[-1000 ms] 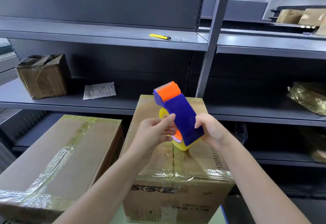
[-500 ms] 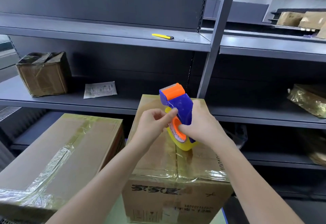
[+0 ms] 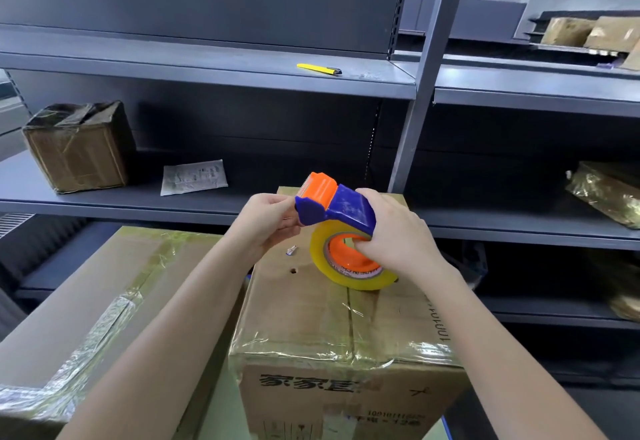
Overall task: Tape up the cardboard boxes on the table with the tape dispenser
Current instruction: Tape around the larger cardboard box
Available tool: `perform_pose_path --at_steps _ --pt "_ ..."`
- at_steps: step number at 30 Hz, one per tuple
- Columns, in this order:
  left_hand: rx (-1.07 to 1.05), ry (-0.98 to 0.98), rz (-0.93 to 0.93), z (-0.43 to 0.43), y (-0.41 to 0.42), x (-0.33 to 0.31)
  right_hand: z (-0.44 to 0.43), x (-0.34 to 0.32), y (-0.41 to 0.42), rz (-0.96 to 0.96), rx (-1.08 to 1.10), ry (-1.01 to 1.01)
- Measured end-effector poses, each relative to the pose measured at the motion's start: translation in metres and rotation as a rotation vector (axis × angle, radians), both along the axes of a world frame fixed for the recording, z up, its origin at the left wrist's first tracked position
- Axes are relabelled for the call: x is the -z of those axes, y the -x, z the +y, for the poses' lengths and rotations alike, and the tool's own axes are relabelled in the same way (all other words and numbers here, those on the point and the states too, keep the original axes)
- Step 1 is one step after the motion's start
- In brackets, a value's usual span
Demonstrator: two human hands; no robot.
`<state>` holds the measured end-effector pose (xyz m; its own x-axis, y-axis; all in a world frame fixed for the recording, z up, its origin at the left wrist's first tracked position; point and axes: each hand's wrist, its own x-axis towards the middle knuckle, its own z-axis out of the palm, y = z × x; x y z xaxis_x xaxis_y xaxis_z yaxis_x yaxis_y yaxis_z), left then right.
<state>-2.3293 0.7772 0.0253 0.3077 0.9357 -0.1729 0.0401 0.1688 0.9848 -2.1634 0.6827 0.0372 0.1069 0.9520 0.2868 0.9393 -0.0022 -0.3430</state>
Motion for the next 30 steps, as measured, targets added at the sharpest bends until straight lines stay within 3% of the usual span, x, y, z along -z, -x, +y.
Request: perform_pose_path --at_steps 11,21,30 --pt "0.027 0.050 -0.071 -0.008 0.005 0.000 0.003 -0.003 -0.009 -0.018 -0.162 0.001" --pt "0.020 -0.037 -0.046 -0.044 0.048 0.003 -0.032 -0.036 0.010 -0.354 -0.297 0.138" --pt "-0.001 0.015 -0.027 -0.103 0.086 0.006 -0.074 -0.041 0.031 -0.388 -0.435 0.226"
